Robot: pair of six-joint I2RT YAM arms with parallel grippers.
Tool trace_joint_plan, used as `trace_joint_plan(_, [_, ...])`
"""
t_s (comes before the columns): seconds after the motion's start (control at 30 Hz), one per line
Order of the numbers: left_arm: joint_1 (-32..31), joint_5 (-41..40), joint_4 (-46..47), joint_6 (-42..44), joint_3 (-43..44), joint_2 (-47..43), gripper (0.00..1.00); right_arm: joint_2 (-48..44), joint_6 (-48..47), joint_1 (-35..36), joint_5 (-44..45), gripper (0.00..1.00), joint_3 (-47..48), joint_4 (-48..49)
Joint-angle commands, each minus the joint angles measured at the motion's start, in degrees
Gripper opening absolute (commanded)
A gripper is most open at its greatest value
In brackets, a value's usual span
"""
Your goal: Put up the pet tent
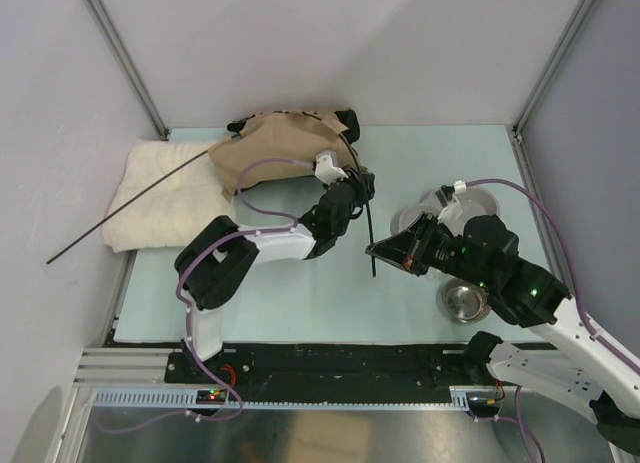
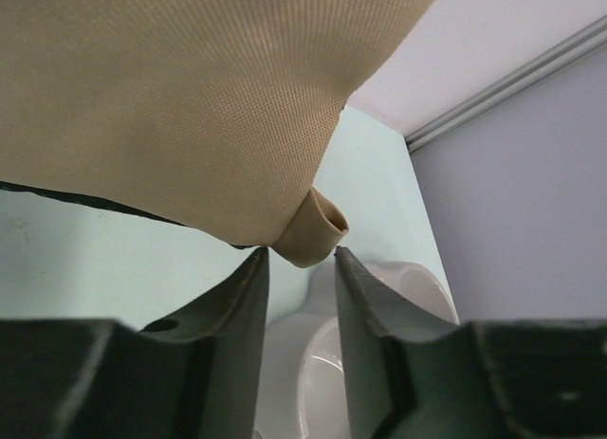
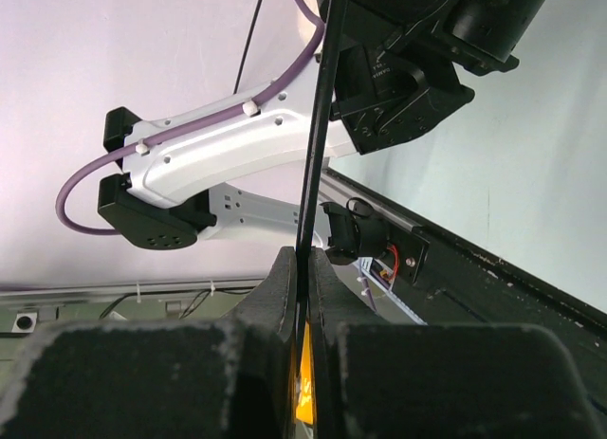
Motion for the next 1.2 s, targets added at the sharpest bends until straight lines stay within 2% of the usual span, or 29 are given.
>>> trace_joint_plan(0.0, [0.8,-0.46,-0.31,2.27,1.44,-0.23,0.33,-0.03,-0.41,0.16,3.63,0.0,2.31,2.82])
trace_joint_plan(0.47, [2.58,2.95,-0.3,3.4,0.3,-1.22,0.02,0.59,-1.18,0.85,5.24,0.0,2.26,2.33])
trace_joint_plan(1.17, [5.95,17.15,2.36,4.68,-7.46,-7.65,0.0,0.87,-5.19,1.25,8.74,0.0,2.26,0.83])
